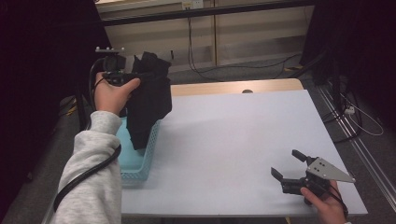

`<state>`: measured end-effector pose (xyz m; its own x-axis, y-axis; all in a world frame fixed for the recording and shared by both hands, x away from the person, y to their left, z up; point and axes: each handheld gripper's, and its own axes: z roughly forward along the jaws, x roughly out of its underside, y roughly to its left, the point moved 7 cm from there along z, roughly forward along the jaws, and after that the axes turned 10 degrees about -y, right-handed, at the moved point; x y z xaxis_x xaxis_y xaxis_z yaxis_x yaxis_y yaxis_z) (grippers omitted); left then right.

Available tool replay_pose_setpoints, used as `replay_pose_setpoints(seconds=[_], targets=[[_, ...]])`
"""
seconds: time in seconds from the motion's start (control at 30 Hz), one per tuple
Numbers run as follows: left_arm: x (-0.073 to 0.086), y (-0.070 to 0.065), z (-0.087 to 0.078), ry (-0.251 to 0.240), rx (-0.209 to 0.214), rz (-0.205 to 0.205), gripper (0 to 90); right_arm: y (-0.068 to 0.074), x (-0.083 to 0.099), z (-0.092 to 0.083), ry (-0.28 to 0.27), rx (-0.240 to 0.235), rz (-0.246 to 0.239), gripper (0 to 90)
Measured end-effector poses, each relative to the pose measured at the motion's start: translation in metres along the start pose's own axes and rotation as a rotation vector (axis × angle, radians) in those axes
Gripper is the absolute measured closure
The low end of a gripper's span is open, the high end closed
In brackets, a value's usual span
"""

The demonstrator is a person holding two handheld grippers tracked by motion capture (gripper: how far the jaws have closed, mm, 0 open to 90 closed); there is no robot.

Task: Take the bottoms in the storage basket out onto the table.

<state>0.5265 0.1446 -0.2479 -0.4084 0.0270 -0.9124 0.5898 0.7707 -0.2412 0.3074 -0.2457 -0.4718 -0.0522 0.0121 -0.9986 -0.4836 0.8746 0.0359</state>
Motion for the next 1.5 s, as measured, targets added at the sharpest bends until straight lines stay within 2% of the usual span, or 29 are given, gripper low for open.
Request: replay_pose_setpoints(seconds=[0.13,0.23,0.3,0.37,0.43,0.5,0.57,0.8,0.93,1.0,1.07,1.23,1.37,1.5], targets=[[-0.014,-0.040,0.013,-0.026,0.069,0.036,76.4,0.001,0.000,0.000,0.000,-0.001,-0.002,1.9],[-0.030,-0.077,0.016,-0.064,0.144,0.070,76.4,0.000,0.000,0.000,0.001,-0.003,-0.004,1.9],[-0.037,-0.099,0.017,-0.084,0.191,0.076,76.3,-0.001,0.001,0.000,0.003,0.000,-0.003,1.9],[-0.040,-0.114,0.020,-0.094,0.230,0.084,76.3,-0.001,0.001,-0.001,0.004,0.001,0.001,1.9],[-0.039,-0.123,0.023,-0.100,0.246,0.096,76.1,-0.001,0.001,-0.001,0.005,-0.002,-0.002,1.9],[-0.033,-0.123,0.029,-0.095,0.248,0.093,76.0,0.000,0.001,0.000,0.006,-0.007,-0.006,1.9],[-0.021,-0.118,0.036,-0.074,0.244,0.097,75.8,0.002,0.001,0.000,0.007,-0.010,-0.007,1.9],[0.038,-0.096,0.058,-0.005,0.245,0.092,75.3,0.001,0.002,0.001,0.013,-0.010,-0.011,1.8],[0.071,-0.087,0.068,0.023,0.245,0.068,75.0,0.002,0.002,0.001,0.012,-0.012,-0.017,1.8],[0.086,-0.083,0.072,0.044,0.232,0.084,74.8,0.002,0.002,0.001,0.016,-0.011,-0.018,1.8],[0.099,-0.081,0.075,0.063,0.235,0.082,74.7,0.002,0.002,0.001,0.017,-0.011,-0.019,1.8],[0.122,-0.076,0.081,0.098,0.227,0.091,74.2,0.000,0.001,0.000,0.010,-0.005,-0.021,1.7],[0.134,-0.076,0.084,0.118,0.233,0.099,74.1,0.002,0.001,0.001,0.014,-0.014,-0.023,1.8],[0.145,-0.076,0.088,0.132,0.220,0.104,74.2,0.005,0.001,0.000,0.017,-0.024,-0.035,1.8]])
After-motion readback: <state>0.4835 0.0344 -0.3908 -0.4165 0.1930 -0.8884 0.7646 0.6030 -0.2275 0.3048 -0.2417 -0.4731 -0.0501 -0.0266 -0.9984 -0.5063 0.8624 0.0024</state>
